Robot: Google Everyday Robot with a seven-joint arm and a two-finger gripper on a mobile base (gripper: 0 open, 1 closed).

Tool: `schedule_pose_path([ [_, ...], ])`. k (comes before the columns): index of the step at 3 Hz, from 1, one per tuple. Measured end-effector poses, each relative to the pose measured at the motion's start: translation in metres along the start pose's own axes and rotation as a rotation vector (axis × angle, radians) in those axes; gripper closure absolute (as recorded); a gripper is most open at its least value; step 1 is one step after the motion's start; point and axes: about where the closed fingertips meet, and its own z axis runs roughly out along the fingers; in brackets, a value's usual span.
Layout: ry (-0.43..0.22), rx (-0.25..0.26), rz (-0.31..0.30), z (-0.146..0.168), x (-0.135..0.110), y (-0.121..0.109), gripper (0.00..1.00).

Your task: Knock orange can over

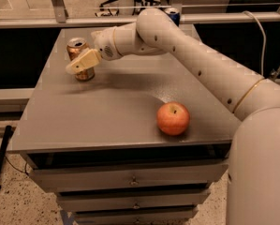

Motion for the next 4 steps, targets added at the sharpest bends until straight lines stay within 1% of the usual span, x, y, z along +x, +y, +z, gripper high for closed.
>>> schedule_pose_path([
  [1, 0.005, -0.042, 0.044, 0.001, 0.008, 0.006, 0.18],
  [2, 0.011, -0.062, 0.045, -0.006, 0.002, 0.006, 0.41],
  [3, 0.034, -0.059, 0.022, -0.022, -0.008, 0.000, 0.65],
  [4, 0.104, -0.038, -0.020, -0.048, -0.013, -0.012, 0.88],
])
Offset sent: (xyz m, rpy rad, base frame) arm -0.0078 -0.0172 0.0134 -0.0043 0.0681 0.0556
